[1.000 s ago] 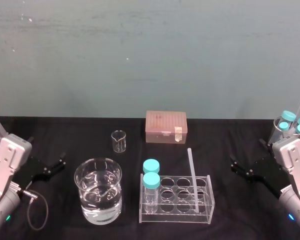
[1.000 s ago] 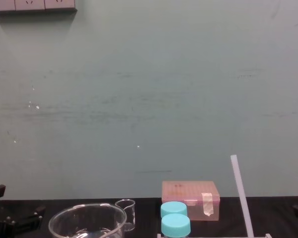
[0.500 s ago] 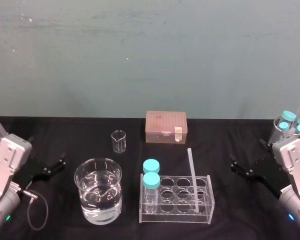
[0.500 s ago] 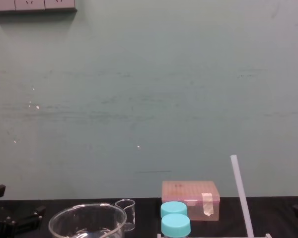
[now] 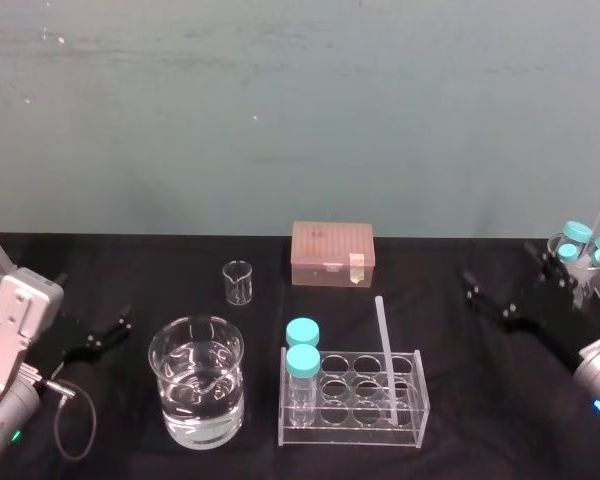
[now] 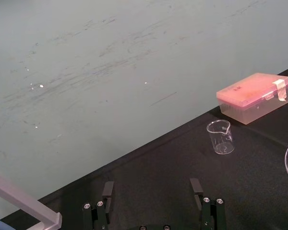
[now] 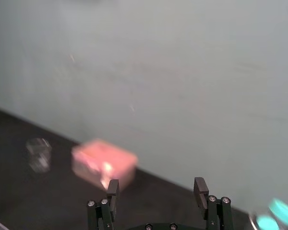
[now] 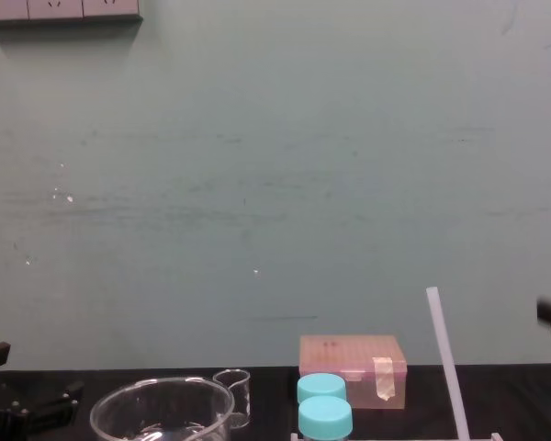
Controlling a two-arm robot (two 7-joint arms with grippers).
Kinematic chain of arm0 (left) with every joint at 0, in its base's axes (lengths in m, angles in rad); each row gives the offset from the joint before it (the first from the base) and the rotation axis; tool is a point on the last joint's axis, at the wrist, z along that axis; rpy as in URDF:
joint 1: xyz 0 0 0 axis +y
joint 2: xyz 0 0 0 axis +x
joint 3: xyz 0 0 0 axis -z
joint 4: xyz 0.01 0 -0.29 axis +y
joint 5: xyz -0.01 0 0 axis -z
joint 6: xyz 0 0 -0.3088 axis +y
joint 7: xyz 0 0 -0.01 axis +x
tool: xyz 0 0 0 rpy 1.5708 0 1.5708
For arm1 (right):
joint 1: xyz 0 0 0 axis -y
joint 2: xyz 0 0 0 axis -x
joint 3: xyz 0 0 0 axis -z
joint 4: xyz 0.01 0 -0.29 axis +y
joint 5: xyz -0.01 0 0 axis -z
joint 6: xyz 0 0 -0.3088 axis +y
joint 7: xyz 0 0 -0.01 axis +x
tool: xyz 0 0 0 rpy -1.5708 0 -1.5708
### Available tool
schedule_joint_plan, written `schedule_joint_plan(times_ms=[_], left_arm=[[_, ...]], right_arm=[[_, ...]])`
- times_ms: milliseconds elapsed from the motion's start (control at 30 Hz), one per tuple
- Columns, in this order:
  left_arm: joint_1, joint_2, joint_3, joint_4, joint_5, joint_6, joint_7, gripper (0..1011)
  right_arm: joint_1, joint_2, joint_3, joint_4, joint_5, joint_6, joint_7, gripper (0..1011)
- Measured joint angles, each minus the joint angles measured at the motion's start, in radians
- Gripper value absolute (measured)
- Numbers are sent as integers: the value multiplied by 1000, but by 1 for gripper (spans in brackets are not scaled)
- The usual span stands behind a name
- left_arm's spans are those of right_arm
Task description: Pick up the stirring rod with one hand, then place it down.
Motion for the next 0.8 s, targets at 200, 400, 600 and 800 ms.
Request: schedule_joint_plan(times_ms=[200, 400, 600, 800], left_arm=[[0, 0, 0, 0, 0, 0, 0, 1005], [0, 0, 0, 0, 0, 0, 0, 1005], [0, 0, 0, 0, 0, 0, 0, 1005], [0, 0, 0, 0, 0, 0, 0, 1005]], right_arm=[[-14, 37, 76, -80, 218, 17, 206, 1002], [-19, 82, 114, -130, 366, 73, 403, 1002], [12, 143, 86, -147, 422, 155, 605, 1002], [57, 194, 21, -122, 395, 185, 721, 1002]])
